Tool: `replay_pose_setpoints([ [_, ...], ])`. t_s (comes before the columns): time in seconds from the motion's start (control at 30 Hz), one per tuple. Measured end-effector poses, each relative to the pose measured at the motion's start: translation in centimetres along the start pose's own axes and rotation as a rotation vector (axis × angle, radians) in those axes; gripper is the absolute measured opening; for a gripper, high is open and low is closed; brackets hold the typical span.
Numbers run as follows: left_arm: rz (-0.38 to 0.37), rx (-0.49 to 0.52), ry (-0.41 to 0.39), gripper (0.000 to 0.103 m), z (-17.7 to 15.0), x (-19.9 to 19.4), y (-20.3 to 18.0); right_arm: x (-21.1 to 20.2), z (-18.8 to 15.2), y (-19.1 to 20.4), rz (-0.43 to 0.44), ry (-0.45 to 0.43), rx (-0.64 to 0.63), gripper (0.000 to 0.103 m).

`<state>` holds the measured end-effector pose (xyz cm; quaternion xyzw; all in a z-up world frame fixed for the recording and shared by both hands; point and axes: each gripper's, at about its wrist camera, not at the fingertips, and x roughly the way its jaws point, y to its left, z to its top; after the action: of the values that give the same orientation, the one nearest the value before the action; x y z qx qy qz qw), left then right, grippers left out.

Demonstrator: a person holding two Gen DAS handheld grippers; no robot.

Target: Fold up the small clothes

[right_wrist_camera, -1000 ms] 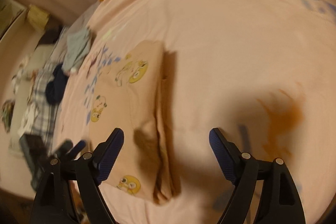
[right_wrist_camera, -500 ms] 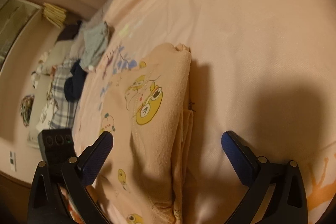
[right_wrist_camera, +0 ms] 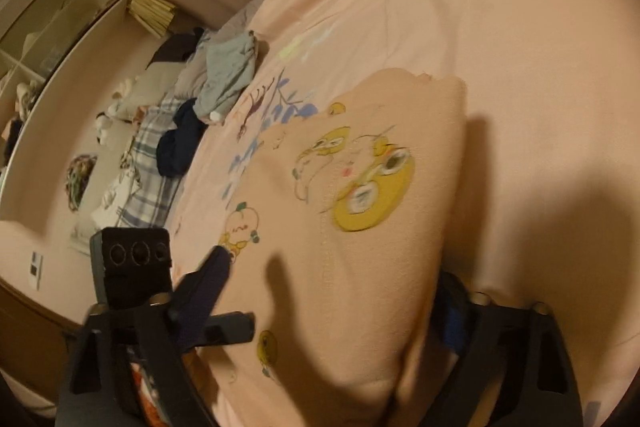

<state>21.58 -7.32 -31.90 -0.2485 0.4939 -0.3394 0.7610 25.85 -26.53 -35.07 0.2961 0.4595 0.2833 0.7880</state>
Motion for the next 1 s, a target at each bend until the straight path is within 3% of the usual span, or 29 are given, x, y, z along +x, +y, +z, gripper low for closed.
replay_pose_setpoints([
  [0.03,0.016,0.008,-0.007,0.044,-0.1,0.1,-0.3,-0.2,-0.1,-0.7,-0.008,-0.009,0.026,0.049],
  [0.13,0.042,0.014,-0.017,0.035,-0.5,0.2,-0.3,-0.5,-0.4,-2.0,0.027,-0.025,0.078,0.035],
  [0.27,0.07,0.024,-0.04,0.032,-1.0,0.1,-0.3,-0.5,-0.8,-1.2,-0.029,-0.046,0.036,0.034],
  [0.43,0.078,0.018,-0.047,0.032,-1.0,0.2,-0.2,-0.4,-0.8,-2.0,0.022,-0.058,0.064,0.032],
  [1.0,0.098,0.043,-0.061,0.032,-1.2,0.1,-0.4,-0.6,-1.0,-2.5,0.017,-0.074,0.059,0.031],
])
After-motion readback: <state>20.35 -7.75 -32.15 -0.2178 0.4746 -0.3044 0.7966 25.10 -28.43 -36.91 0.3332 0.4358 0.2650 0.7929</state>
